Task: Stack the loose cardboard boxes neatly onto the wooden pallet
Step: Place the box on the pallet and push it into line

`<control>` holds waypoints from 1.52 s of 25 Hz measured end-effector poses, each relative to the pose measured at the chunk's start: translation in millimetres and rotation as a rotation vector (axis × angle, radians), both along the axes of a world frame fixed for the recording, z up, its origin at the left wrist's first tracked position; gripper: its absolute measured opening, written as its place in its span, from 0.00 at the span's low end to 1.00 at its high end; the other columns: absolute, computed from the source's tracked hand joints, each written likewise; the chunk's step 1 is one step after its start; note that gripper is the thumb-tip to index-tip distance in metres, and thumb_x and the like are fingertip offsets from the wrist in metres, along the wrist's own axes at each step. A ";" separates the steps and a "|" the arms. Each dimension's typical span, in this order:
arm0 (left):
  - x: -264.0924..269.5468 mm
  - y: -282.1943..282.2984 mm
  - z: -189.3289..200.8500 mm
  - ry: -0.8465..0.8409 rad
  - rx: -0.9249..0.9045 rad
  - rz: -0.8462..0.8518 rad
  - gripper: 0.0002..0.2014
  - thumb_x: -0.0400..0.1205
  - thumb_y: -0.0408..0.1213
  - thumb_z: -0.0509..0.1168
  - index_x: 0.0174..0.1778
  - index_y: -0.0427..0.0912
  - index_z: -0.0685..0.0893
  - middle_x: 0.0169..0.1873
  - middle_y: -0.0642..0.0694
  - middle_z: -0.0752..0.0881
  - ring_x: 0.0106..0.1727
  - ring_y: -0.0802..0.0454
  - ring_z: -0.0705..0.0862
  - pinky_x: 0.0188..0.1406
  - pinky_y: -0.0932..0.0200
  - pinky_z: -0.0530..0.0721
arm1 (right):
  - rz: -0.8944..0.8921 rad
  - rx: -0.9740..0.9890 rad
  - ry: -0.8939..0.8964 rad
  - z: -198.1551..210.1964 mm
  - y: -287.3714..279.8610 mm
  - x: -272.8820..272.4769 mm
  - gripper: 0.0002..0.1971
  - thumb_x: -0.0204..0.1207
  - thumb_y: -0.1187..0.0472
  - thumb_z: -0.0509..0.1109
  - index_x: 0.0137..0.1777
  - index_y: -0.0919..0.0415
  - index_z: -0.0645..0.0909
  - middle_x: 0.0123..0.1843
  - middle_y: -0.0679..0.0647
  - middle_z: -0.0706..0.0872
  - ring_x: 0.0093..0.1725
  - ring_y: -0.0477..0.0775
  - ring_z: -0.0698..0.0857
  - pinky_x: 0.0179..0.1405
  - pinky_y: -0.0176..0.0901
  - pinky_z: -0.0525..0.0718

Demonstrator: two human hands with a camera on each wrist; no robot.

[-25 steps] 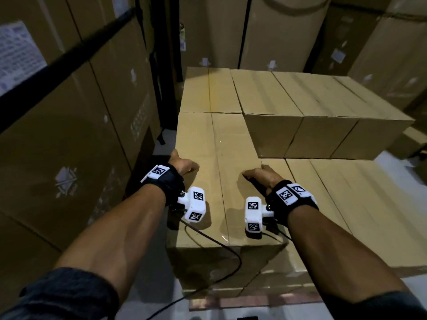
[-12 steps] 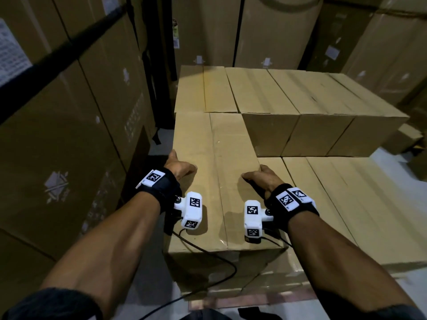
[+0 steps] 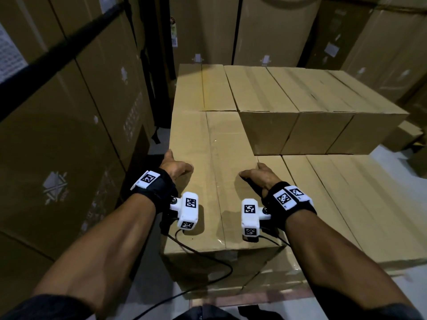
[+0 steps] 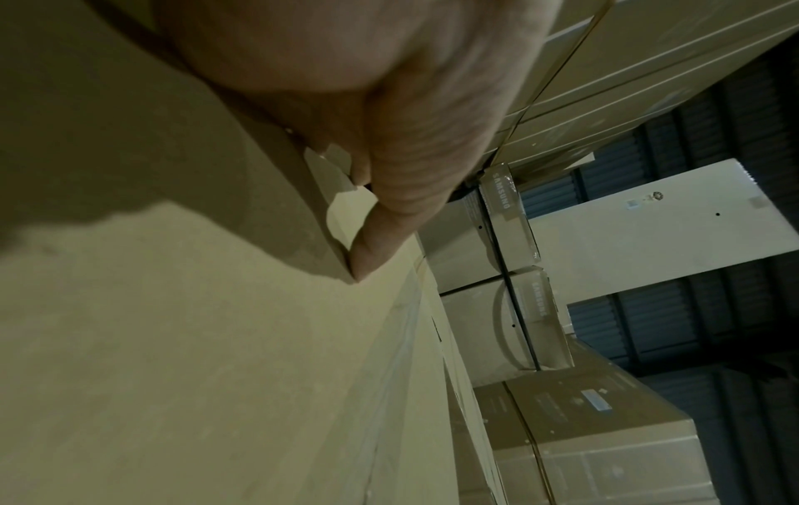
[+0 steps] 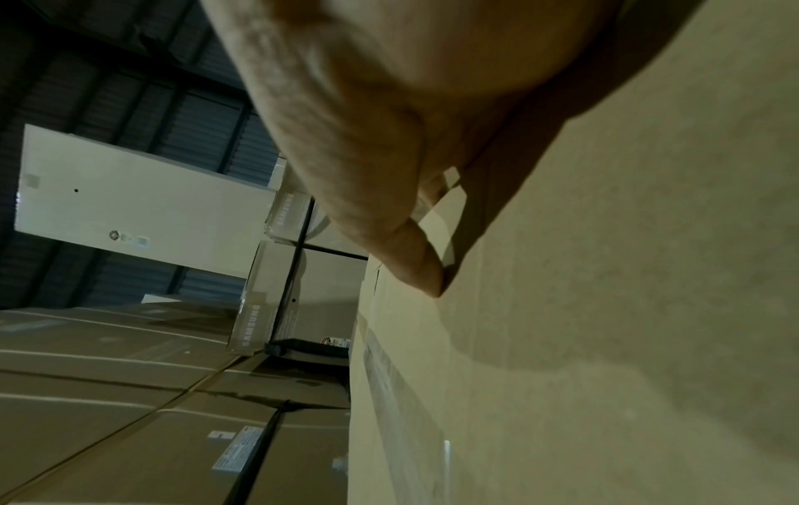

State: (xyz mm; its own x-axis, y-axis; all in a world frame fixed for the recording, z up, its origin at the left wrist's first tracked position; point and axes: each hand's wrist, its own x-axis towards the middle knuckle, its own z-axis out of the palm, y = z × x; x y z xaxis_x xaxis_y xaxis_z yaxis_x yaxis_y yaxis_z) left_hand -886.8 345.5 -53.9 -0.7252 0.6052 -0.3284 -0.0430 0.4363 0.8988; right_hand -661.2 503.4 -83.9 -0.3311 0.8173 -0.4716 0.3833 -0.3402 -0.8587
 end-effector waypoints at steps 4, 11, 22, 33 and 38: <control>-1.3 1.7 0.6 0.005 -0.018 0.009 0.37 0.74 0.24 0.76 0.78 0.37 0.68 0.62 0.38 0.84 0.58 0.43 0.82 0.50 0.55 0.79 | -0.009 -0.033 0.002 28.4 -20.0 -1.4 0.60 0.45 0.57 0.82 0.84 0.58 0.63 0.73 0.60 0.81 0.66 0.62 0.85 0.68 0.57 0.85; 17.8 -9.7 22.5 0.115 -0.164 -0.056 0.47 0.72 0.35 0.79 0.84 0.42 0.62 0.78 0.38 0.72 0.72 0.37 0.76 0.70 0.44 0.80 | 0.036 -0.065 0.042 87.3 -64.7 22.2 0.42 0.79 0.72 0.73 0.88 0.56 0.56 0.62 0.60 0.82 0.61 0.58 0.86 0.62 0.43 0.87; 170.4 -104.0 57.2 0.694 -0.480 -0.535 0.28 0.79 0.55 0.69 0.74 0.49 0.77 0.71 0.44 0.79 0.69 0.41 0.77 0.69 0.45 0.78 | 0.793 0.666 -0.594 92.4 -146.9 99.9 0.34 0.77 0.45 0.72 0.82 0.52 0.69 0.79 0.54 0.74 0.79 0.60 0.70 0.80 0.67 0.64; 182.2 -165.0 10.3 1.143 -0.525 -0.513 0.33 0.87 0.53 0.59 0.85 0.47 0.57 0.86 0.41 0.56 0.86 0.40 0.55 0.85 0.43 0.56 | 0.821 1.027 -0.651 59.9 -166.4 132.3 0.32 0.84 0.50 0.69 0.85 0.53 0.65 0.88 0.57 0.62 0.87 0.62 0.60 0.84 0.58 0.63; 185.2 -162.6 7.7 1.161 -0.541 -0.501 0.33 0.87 0.54 0.58 0.86 0.45 0.56 0.86 0.40 0.56 0.87 0.41 0.54 0.86 0.45 0.54 | 0.787 1.059 -0.631 55.8 -166.8 130.9 0.29 0.83 0.54 0.71 0.82 0.55 0.69 0.84 0.59 0.68 0.82 0.63 0.66 0.78 0.58 0.72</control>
